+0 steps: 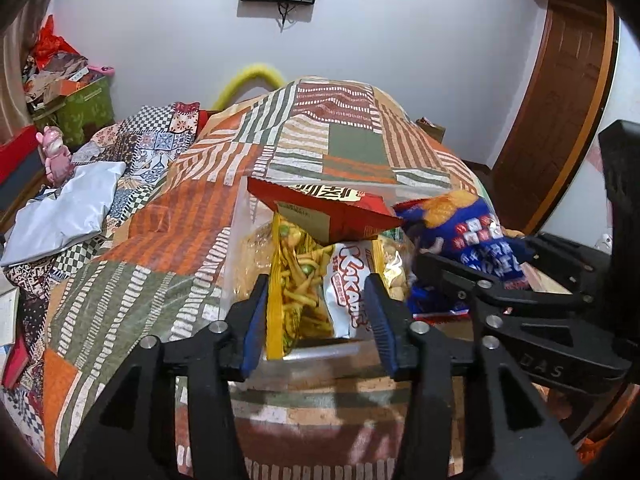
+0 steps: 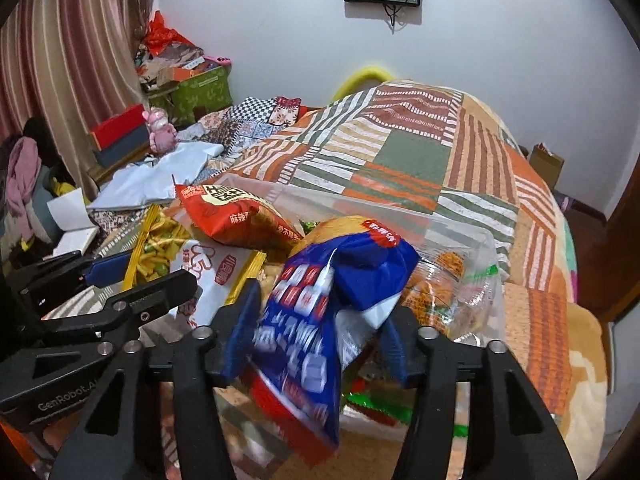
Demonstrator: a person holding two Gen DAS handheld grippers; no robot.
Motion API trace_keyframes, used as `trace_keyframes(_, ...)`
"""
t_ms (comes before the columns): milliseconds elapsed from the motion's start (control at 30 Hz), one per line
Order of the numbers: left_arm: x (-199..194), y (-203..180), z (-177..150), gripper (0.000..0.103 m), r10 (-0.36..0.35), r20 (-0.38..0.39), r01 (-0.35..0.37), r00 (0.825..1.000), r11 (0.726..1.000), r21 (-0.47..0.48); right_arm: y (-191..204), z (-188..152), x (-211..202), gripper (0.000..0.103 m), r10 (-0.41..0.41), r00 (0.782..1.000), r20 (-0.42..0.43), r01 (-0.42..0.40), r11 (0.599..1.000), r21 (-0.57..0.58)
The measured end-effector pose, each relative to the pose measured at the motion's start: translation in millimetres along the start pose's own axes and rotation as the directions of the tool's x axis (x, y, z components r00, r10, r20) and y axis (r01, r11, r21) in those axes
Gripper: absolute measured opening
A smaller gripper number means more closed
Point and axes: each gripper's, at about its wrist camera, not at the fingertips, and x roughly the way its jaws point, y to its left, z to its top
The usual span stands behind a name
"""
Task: Organize snacks
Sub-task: 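Drop the stick-snack pack into the box with left tool while right tool drops the blue bag in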
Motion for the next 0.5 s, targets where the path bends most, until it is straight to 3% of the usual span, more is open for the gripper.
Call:
trace_keyframes(167, -11.0, 0.7, -2.2, 0.053, -0.005, 0.014, 0.006, 1.0, 1.0, -0.009, -1.3, -2.7, -14.4, 0.068, -0.035, 0.999, 0.018, 0.035, 0.999, 0.008)
trace_keyframes(500, -58.8, -6.7, 1.1, 0.059, -0.007, 0.097, 0.006, 0.995, 1.0, 0.013, -10.4, -6.1, -63.3, 0.068, -0.057, 0.993, 0.102, 0.049, 0.995, 0.085)
